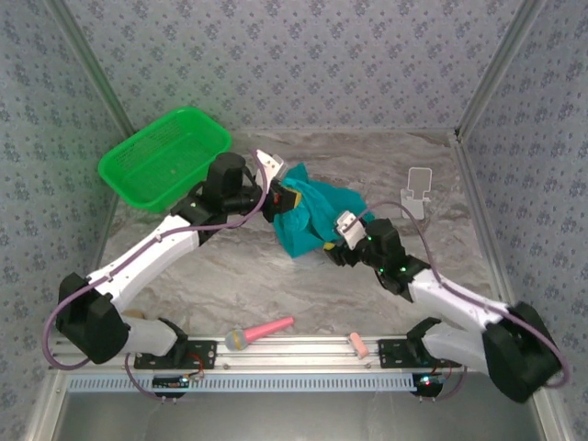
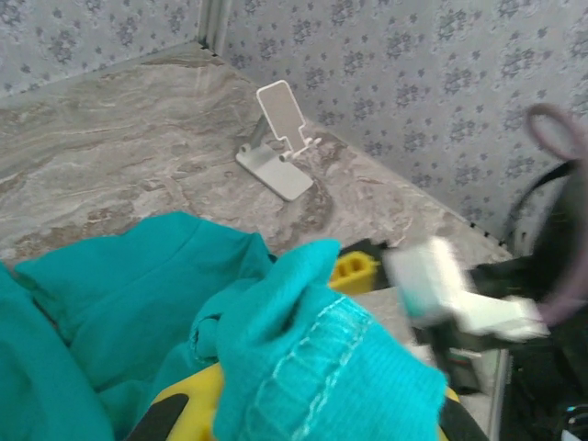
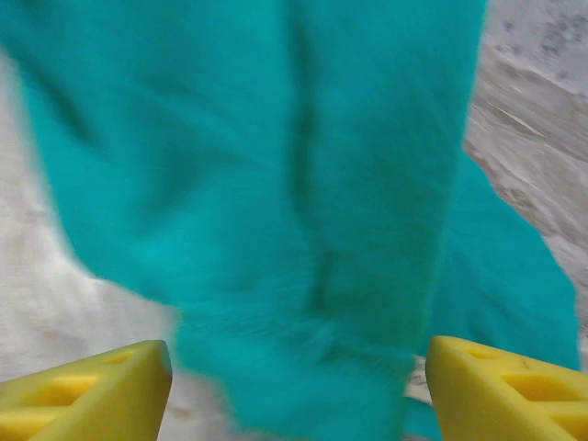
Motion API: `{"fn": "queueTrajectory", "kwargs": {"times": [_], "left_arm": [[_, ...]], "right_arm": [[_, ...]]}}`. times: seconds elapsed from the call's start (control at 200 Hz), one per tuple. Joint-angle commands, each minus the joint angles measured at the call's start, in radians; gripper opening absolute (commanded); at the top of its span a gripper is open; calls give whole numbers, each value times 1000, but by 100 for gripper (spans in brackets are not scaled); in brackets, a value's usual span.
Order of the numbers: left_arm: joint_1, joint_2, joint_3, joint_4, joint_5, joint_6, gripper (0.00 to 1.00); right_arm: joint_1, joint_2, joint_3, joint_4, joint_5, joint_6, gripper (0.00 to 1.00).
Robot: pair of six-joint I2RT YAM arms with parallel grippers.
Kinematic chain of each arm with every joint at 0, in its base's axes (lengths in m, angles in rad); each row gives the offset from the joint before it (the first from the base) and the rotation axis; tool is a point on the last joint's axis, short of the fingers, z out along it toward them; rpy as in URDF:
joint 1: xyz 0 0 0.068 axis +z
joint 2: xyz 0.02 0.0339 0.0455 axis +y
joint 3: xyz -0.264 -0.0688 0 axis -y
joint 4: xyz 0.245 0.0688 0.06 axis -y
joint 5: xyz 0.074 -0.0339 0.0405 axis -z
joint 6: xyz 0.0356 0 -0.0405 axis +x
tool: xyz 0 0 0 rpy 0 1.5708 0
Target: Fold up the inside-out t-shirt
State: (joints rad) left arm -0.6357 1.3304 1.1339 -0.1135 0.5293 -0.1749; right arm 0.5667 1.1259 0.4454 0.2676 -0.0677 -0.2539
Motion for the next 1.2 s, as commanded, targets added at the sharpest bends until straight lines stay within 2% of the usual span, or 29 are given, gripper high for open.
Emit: {"fn": "queueTrajectory", "kwargs": {"times": [0.0,0.06,0.145,0.24,0.265,0.315,0.395,0.43,0.475,0.57,0.63,0.72,0.88,0.994,1.199], "left_arm": [[9,-62,-27,-11,46,-52,0],[34,-90,-61,-25,15,-92,0],[70,-146,-136,-16,-32,-172,0],[91,-207,-219,-25,-128,-298,0],[94,-227,-240,-37,-169,-338,0],[104,-262,-281,-60,-239,-438,0],[124,-343,-360,-81,-339,-595,0],[132,-377,-387,-113,-398,-680,0],[146,-428,-414,-150,-451,-762,0],[166,-507,-473,-131,-484,-781,0],[172,-541,-485,-142,-509,-787,0],[181,-570,-489,-175,-523,-773,0],[193,-565,-495,-203,-492,-753,0],[211,-566,-492,-209,-476,-764,0],[226,-588,-460,-243,-486,-761,0]], "right_arm": [[-53,106,85,200,77,12,34],[-119,160,162,213,-46,14,1],[-136,278,360,134,-142,-90,0],[-98,465,634,-18,-301,-182,0],[-80,512,693,-33,-341,-187,9],[-38,600,792,-48,-353,-165,39],[-1,656,836,-73,-349,-155,57],[-3,649,813,-61,-347,-134,60],[-19,617,762,-41,-368,-113,61],[-86,499,591,-58,-399,-151,64],[-134,422,516,-141,-423,-227,65],[-159,377,473,-308,-384,-456,65],[-150,469,552,-476,-374,-828,66],[-159,562,658,-601,-463,-1042,66],[-124,721,739,-619,-363,-1183,62]]}}
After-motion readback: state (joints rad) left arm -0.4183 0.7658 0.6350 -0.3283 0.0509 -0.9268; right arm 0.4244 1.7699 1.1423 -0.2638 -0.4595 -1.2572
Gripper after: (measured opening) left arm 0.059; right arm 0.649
